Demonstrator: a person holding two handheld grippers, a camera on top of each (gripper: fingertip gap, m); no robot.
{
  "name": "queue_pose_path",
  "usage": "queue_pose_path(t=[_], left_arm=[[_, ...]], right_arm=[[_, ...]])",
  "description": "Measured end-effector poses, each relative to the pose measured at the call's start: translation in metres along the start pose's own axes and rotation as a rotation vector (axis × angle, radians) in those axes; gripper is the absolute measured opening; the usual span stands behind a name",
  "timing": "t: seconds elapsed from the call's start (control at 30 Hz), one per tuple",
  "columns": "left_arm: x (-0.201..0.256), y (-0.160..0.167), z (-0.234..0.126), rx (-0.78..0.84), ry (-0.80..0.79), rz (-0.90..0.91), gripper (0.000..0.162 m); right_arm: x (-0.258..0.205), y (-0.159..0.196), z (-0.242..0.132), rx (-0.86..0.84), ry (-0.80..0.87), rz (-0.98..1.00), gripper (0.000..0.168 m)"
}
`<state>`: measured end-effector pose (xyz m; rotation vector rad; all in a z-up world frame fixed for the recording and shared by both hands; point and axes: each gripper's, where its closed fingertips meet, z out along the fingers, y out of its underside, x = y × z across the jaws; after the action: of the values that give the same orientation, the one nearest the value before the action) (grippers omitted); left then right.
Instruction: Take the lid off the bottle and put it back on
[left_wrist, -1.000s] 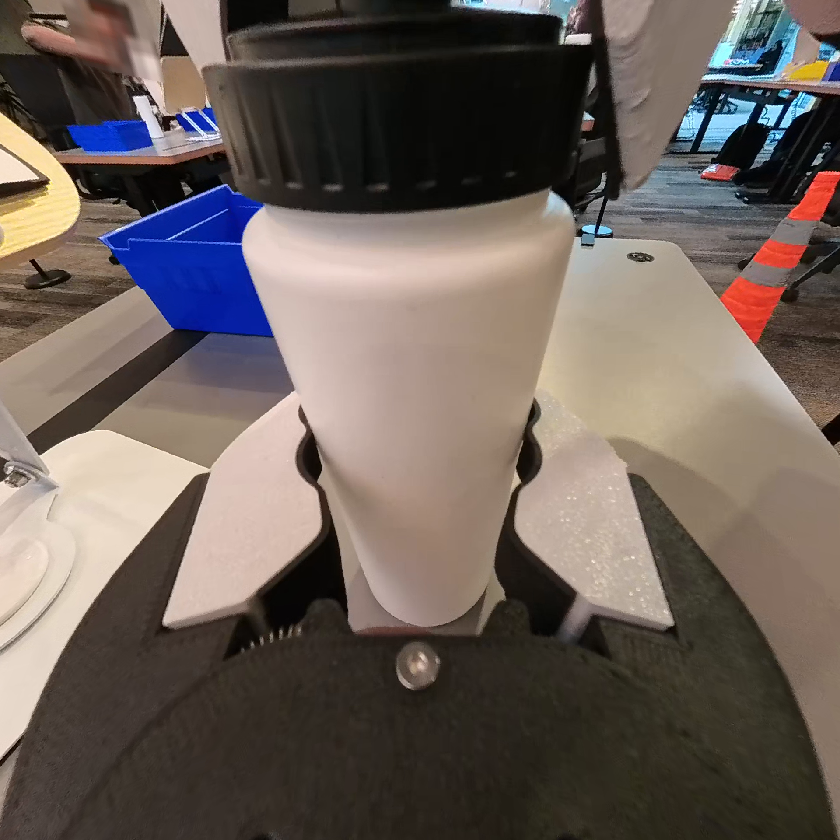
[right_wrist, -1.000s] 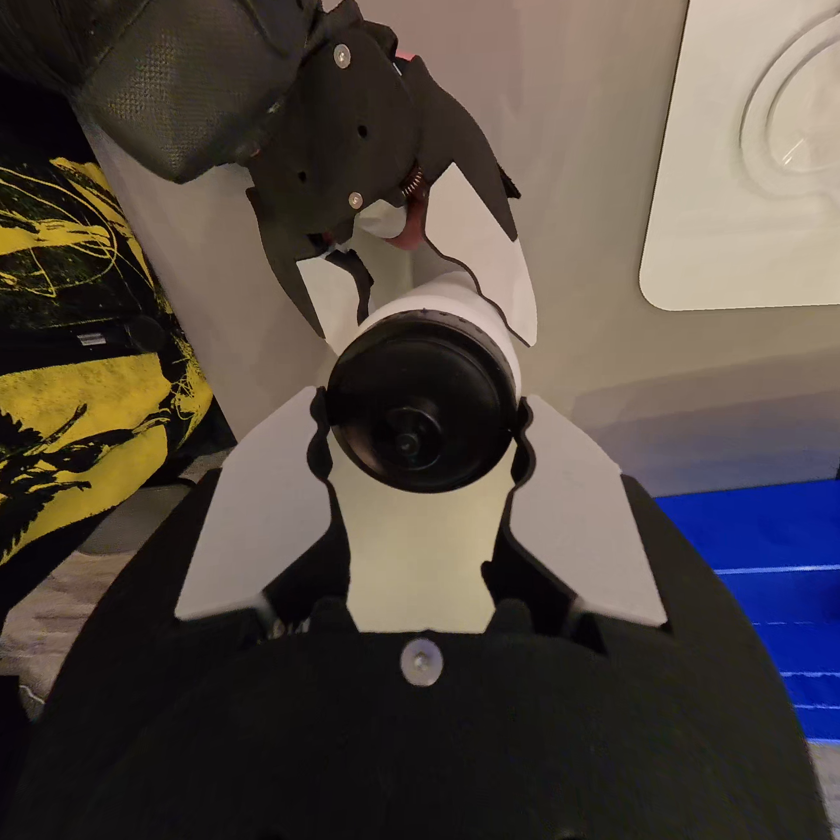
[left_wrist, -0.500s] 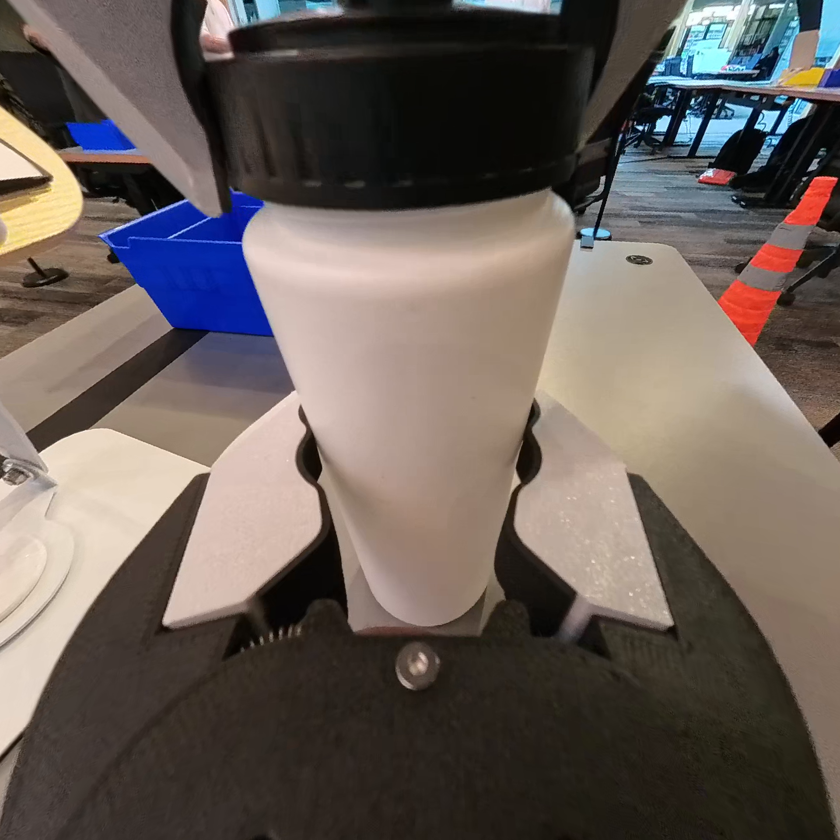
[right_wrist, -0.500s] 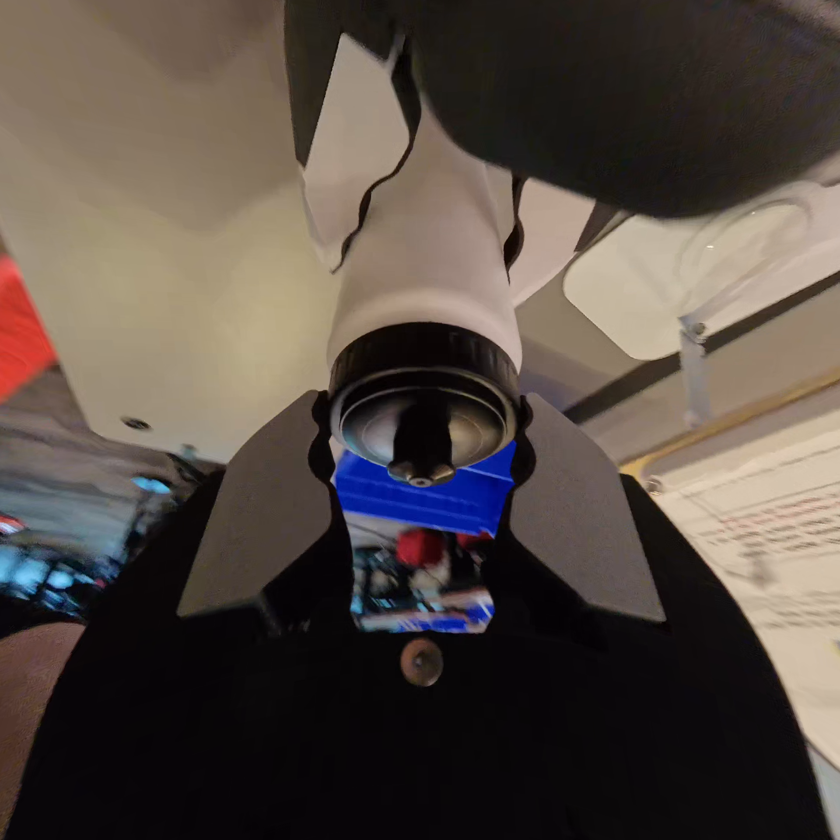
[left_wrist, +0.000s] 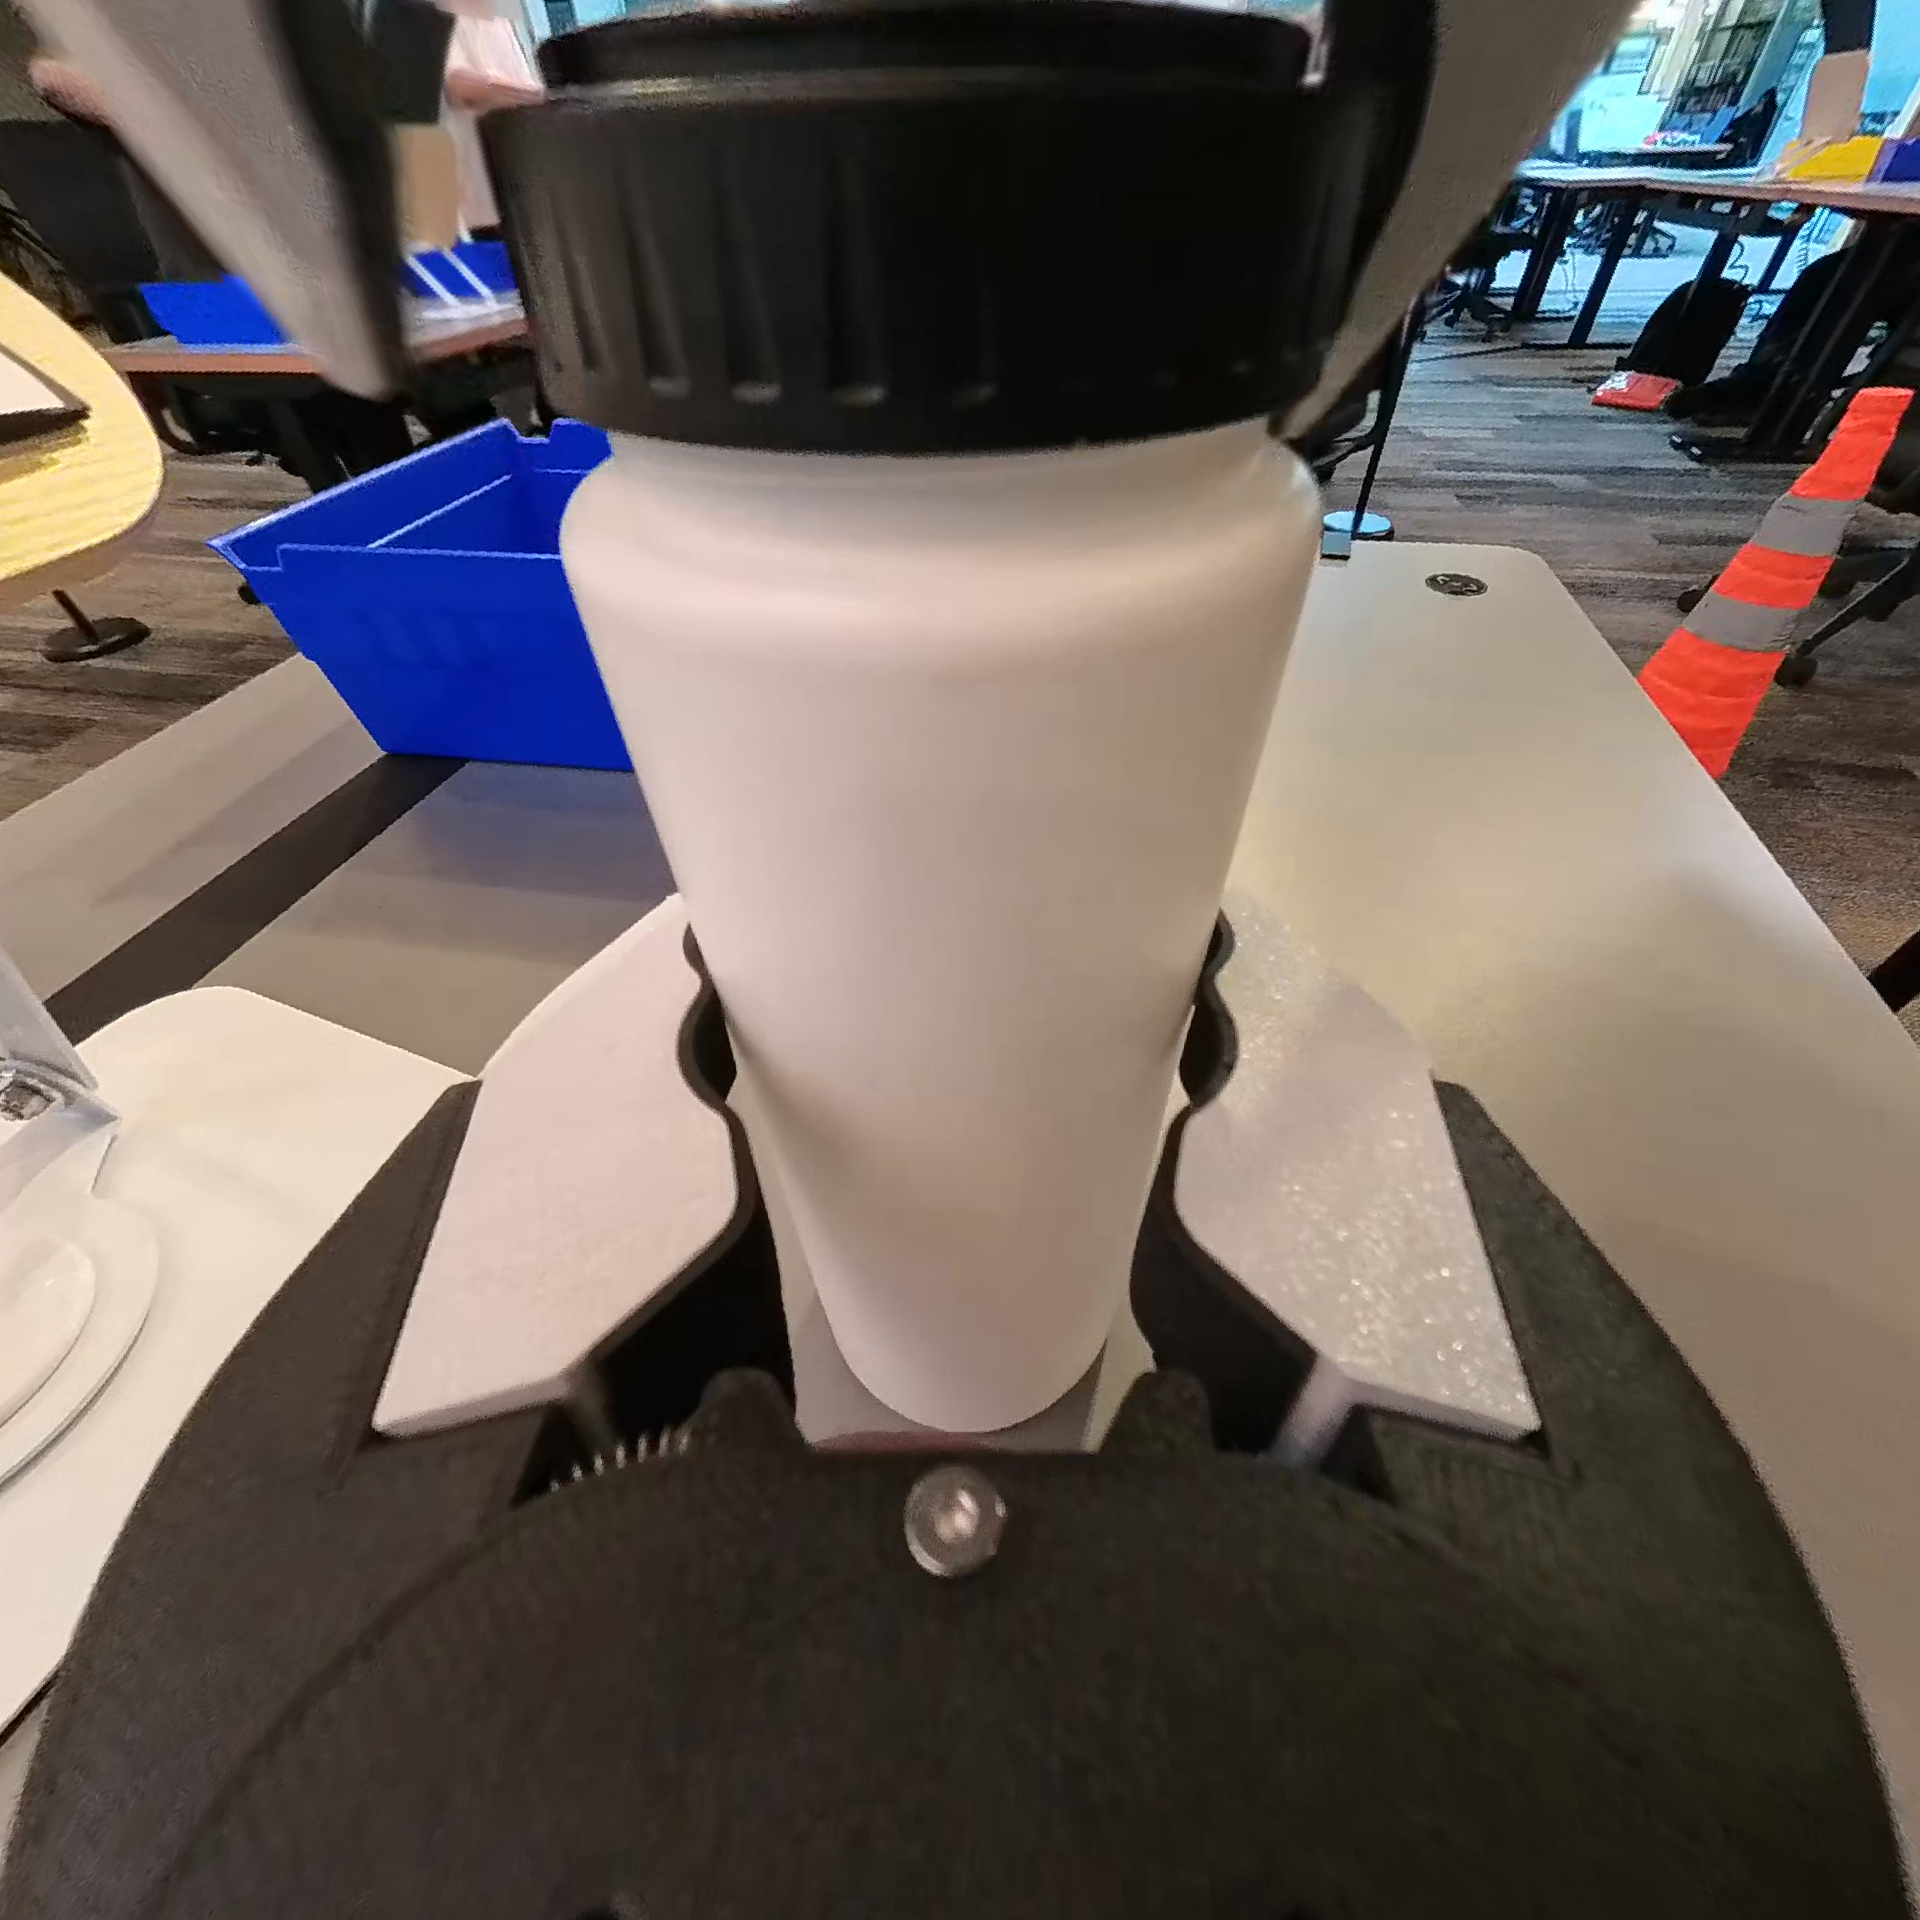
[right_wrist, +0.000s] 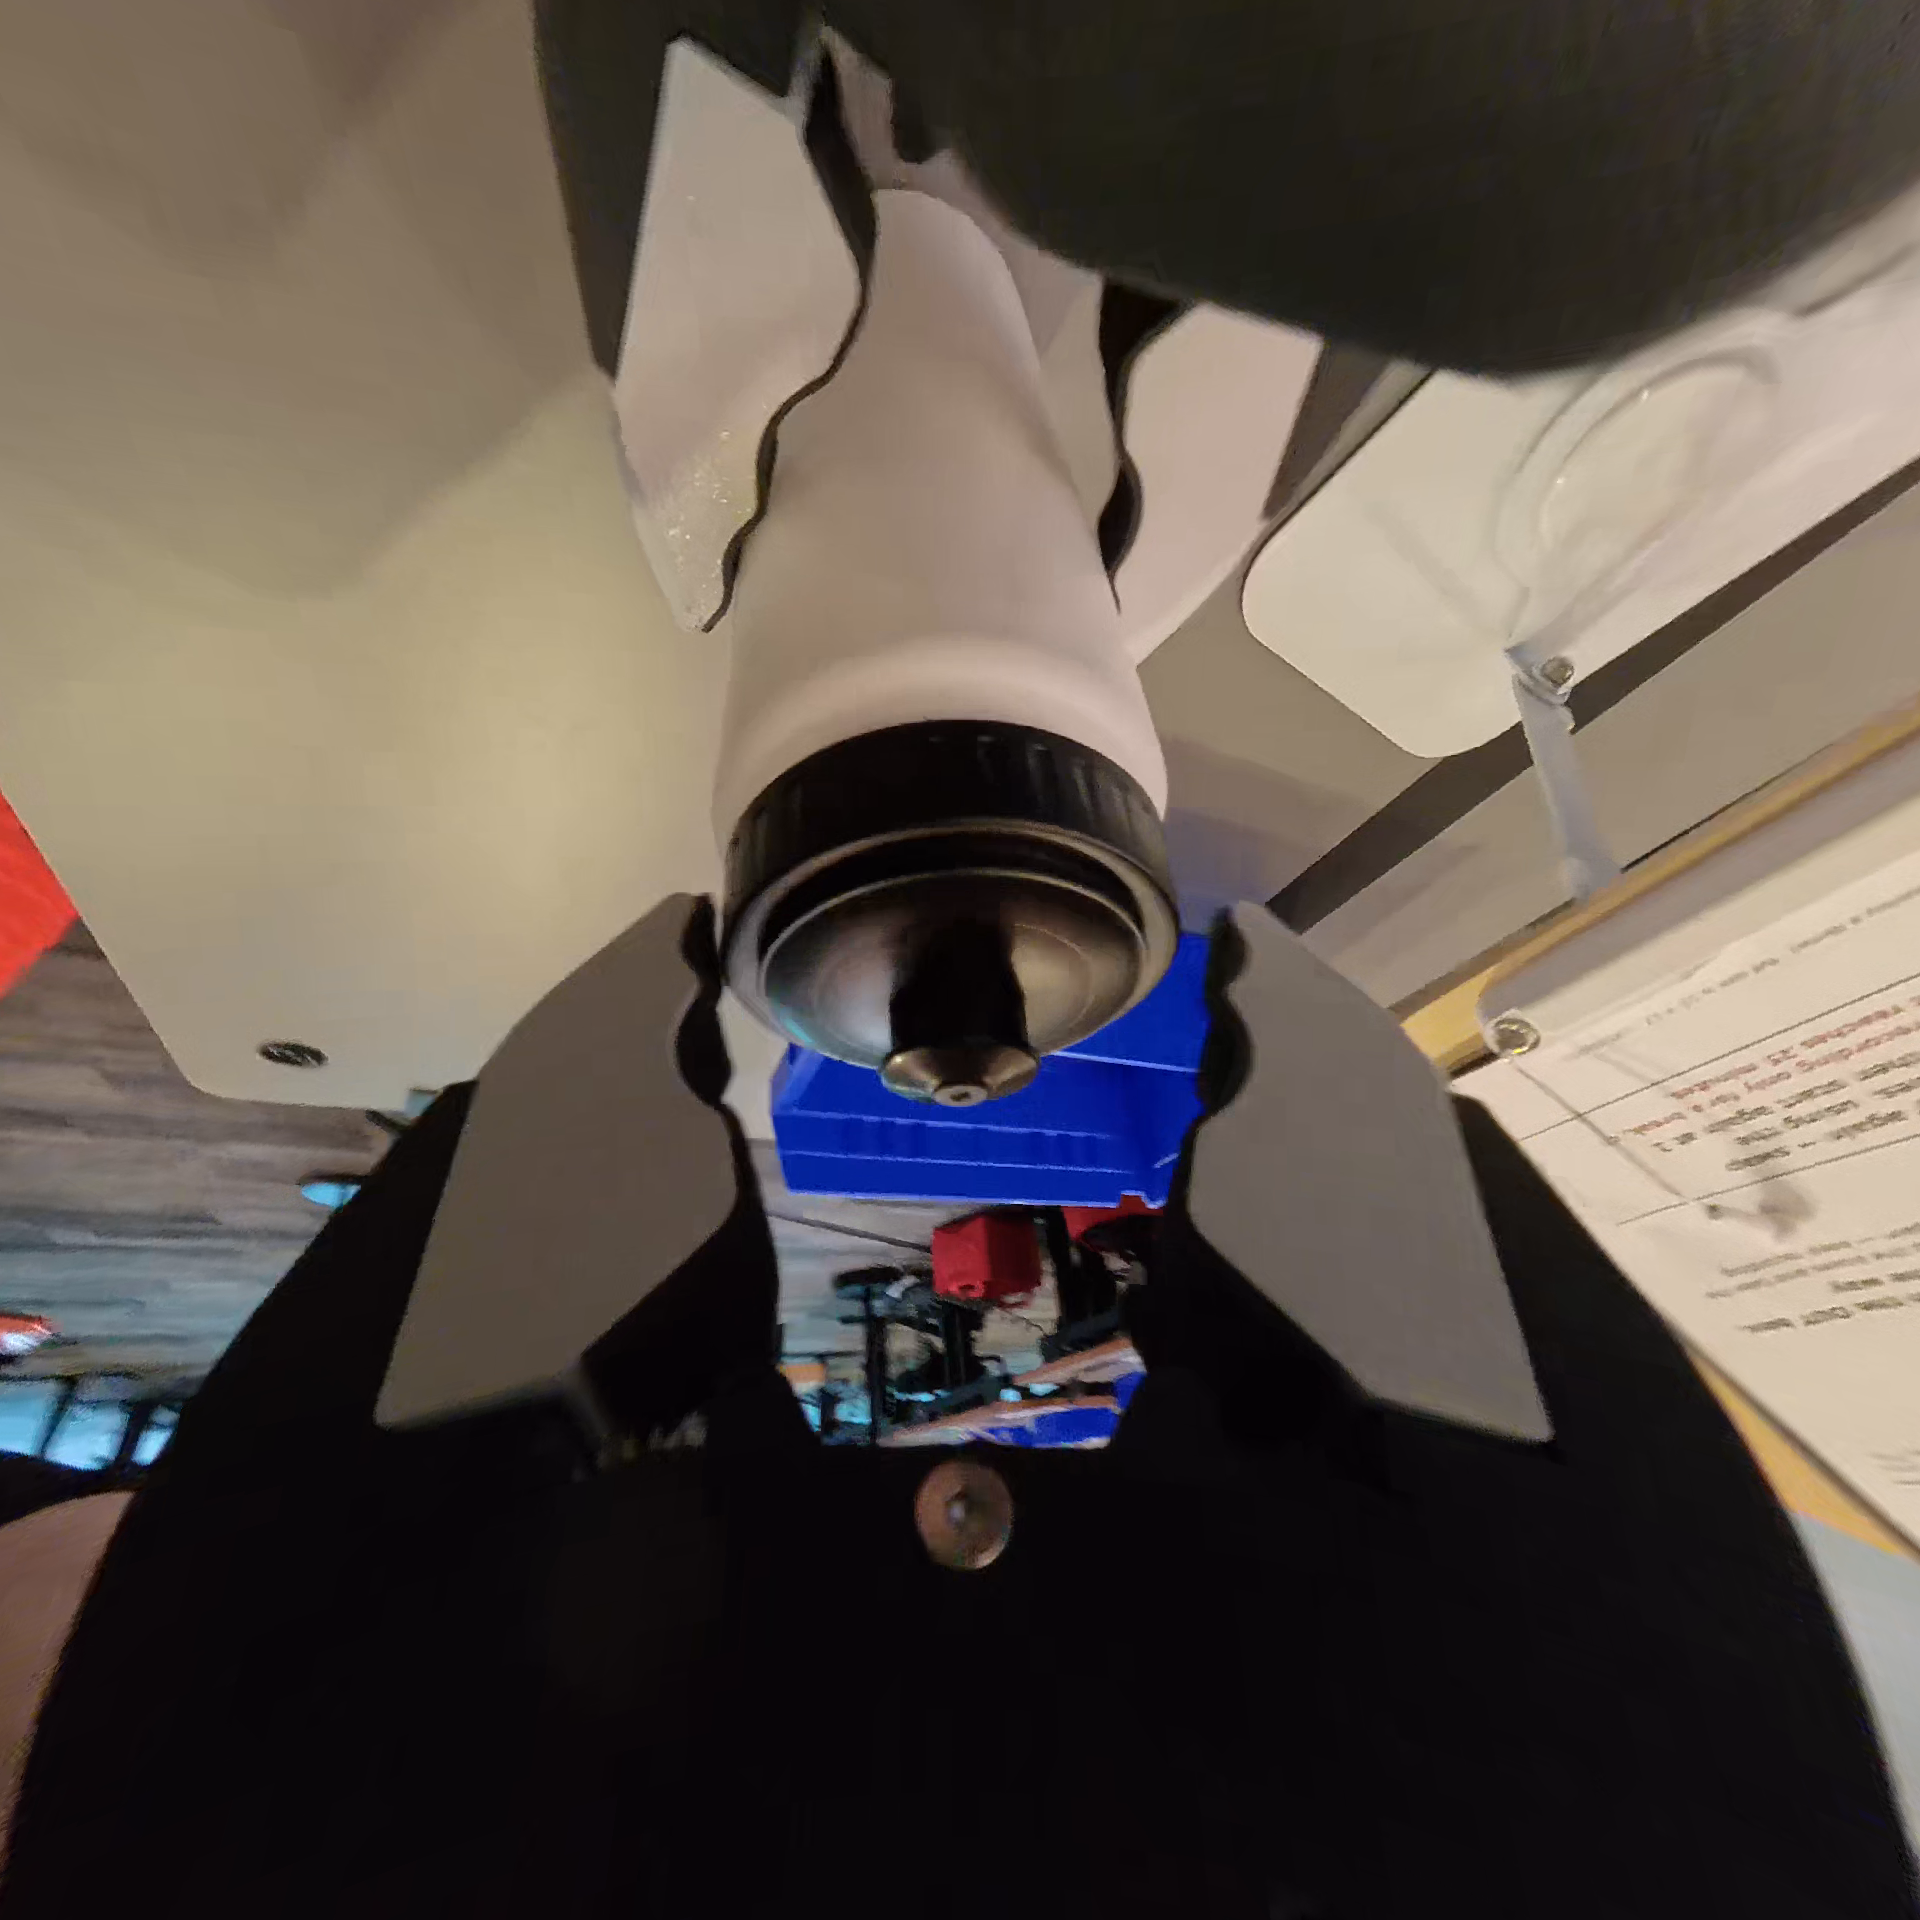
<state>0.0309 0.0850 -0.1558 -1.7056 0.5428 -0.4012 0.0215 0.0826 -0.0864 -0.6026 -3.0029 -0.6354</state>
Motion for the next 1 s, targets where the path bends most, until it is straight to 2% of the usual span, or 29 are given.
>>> queue_pose_path(t=[0.03, 0.07, 0.2, 0.33, 0.4, 0.5, 0.63, 0.77, 1.0], left_arm=[[0.000, 0.000, 0.000, -0.002, -0.001, 0.001, 0.086], [0.000, 0.000, 0.000, -0.001, -0.001, 0.000, 0.086], [0.000, 0.000, 0.000, -0.002, -0.001, -0.001, 0.086], [0.000, 0.000, 0.000, 0.000, 0.000, -0.001, 0.086], [0.000, 0.000, 0.000, 0.000, 0.000, -0.002, 0.086], [0.000, 0.000, 0.000, -0.001, -0.001, -0.001, 0.086], [0.000, 0.000, 0.000, -0.001, -0.002, 0.002, 0.085], [0.001, 0.000, 0.001, -0.003, -0.003, 0.005, 0.085], [0.000, 0.000, 0.001, -0.003, -0.003, 0.000, 0.085]], right_arm=[[0.002, 0.001, 0.000, 0.014, -0.008, 0.046, 0.101], [0.003, 0.004, 0.000, 0.027, -0.017, 0.085, 0.105], [0.005, 0.001, -0.008, 0.184, -0.084, 0.254, 0.102], [-0.001, -0.009, -0.016, 0.380, -0.217, 0.452, 0.088], [-0.005, -0.014, -0.015, 0.441, -0.293, 0.519, 0.074], [-0.007, -0.017, -0.011, 0.474, -0.337, 0.566, 0.075], [-0.008, -0.016, -0.011, 0.454, -0.312, 0.519, 0.075], [-0.009, -0.013, -0.010, 0.385, -0.292, 0.388, 0.074], [-0.007, -0.006, -0.009, 0.110, -0.224, 0.036, 0.074]])
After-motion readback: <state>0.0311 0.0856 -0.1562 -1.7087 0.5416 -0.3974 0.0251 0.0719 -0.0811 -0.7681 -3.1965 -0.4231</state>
